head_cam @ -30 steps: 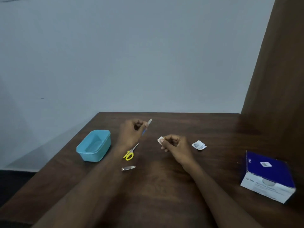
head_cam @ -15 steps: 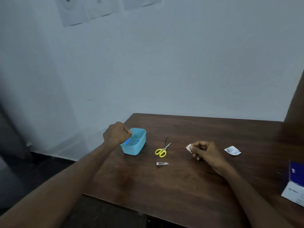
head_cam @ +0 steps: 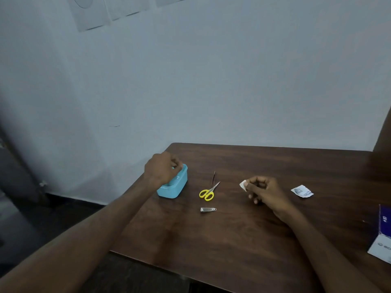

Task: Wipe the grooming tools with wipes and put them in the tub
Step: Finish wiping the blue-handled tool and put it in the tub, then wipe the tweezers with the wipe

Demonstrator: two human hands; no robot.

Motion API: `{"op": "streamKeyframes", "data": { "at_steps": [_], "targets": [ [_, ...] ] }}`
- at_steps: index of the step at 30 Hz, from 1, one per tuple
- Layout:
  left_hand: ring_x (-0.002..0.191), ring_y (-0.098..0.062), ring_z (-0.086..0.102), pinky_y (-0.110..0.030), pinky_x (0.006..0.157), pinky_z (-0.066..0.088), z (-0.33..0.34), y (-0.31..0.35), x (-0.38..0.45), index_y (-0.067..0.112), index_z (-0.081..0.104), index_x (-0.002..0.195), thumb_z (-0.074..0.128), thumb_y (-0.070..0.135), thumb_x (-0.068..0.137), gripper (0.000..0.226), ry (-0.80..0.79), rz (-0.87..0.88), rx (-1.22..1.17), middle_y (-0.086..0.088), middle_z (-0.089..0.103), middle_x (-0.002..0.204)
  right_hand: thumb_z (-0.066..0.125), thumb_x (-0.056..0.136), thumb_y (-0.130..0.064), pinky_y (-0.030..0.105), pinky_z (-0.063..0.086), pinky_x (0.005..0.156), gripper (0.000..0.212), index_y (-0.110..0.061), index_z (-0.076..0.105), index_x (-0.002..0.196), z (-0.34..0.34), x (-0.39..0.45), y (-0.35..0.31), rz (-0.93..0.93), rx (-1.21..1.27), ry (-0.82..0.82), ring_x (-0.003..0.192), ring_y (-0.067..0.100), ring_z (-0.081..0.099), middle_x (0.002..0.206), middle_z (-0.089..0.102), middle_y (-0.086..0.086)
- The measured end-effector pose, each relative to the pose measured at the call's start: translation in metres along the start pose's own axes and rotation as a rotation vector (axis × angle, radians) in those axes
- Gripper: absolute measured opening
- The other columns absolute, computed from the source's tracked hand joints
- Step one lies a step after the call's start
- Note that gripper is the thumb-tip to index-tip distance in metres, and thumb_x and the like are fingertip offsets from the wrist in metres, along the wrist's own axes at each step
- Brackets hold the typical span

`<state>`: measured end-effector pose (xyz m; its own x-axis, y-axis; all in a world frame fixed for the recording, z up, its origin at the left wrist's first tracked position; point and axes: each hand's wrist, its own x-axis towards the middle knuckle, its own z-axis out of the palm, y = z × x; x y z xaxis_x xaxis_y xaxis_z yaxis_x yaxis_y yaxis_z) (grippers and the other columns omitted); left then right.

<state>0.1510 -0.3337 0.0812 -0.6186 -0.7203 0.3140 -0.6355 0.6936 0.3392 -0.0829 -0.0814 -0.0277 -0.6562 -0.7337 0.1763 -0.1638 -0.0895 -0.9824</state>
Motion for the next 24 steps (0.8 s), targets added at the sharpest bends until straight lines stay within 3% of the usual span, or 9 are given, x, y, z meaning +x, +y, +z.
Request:
{"op": "streamKeyframes", "data": {
  "at_steps": [3, 8, 15, 19, 22, 24],
  "targets": [
    [0.079, -0.003, 0.070, -0.025, 0.074, 0.058, 0.014, 0.024, -0.006, 0.029, 0.082, 0.091, 0.077, 0.034, 0.094, 0.008, -0.056, 0.148, -0.035, 0.014, 0.076, 0.082, 0.079, 0.096, -0.022, 0.035, 0.048, 0.059, 0.009, -0.015, 0.082, 0.090, 0.000, -0.001, -0.001, -0.012, -0.002, 0.018, 0.067, 0.033, 0.058, 0.085, 0.074, 0.025],
    [0.077, -0.029, 0.073, -0.044, 0.071, 0.064, 0.062, 0.061, -0.010, 0.014, 0.075, 0.076, 0.073, 0.030, 0.091, 0.022, -0.106, 0.144, 0.029, -0.006, 0.074, 0.077, 0.078, 0.096, -0.019, 0.033, 0.048, 0.057, 0.010, -0.012, 0.081, 0.090, 0.002, -0.006, -0.004, -0.034, -0.008, 0.016, 0.067, 0.032, 0.059, 0.089, 0.074, 0.027],
    [0.083, -0.030, 0.073, -0.040, 0.076, 0.062, 0.105, 0.085, 0.019, 0.012, 0.076, 0.076, 0.066, 0.057, 0.096, 0.051, -0.112, 0.050, 0.016, -0.007, 0.075, 0.079, 0.078, 0.097, -0.021, 0.036, 0.049, 0.059, 0.010, -0.012, 0.081, 0.092, -0.004, -0.002, 0.000, -0.013, 0.017, 0.053, 0.067, 0.032, 0.060, 0.083, 0.074, 0.020],
    [0.105, -0.041, 0.070, -0.041, 0.077, 0.053, 0.114, 0.096, 0.024, 0.010, 0.070, 0.100, 0.068, 0.040, 0.097, 0.031, -0.105, 0.060, 0.132, -0.017, 0.070, 0.112, 0.078, 0.097, -0.021, 0.035, 0.046, 0.055, 0.010, -0.013, 0.080, 0.092, -0.001, 0.006, -0.001, -0.005, 0.009, 0.073, 0.065, 0.033, 0.058, 0.077, 0.074, 0.012],
    [0.105, -0.040, 0.071, -0.044, 0.080, 0.056, 0.120, 0.097, 0.028, 0.013, 0.073, 0.101, 0.068, 0.039, 0.098, 0.027, -0.068, 0.026, 0.107, -0.014, 0.072, 0.110, 0.078, 0.096, -0.020, 0.033, 0.047, 0.054, 0.011, -0.009, 0.080, 0.094, 0.000, 0.011, 0.000, -0.011, 0.001, 0.112, 0.064, 0.033, 0.060, 0.074, 0.073, 0.009],
    [0.095, -0.028, 0.075, -0.039, 0.079, 0.060, 0.122, 0.103, 0.030, 0.018, 0.077, 0.093, 0.070, 0.042, 0.097, 0.025, -0.015, 0.036, -0.061, -0.005, 0.076, 0.097, 0.077, 0.097, -0.018, 0.031, 0.048, 0.052, 0.013, -0.006, 0.078, 0.094, -0.001, 0.011, 0.001, -0.023, 0.011, 0.141, 0.063, 0.030, 0.060, 0.073, 0.072, 0.008]
  ]
}}
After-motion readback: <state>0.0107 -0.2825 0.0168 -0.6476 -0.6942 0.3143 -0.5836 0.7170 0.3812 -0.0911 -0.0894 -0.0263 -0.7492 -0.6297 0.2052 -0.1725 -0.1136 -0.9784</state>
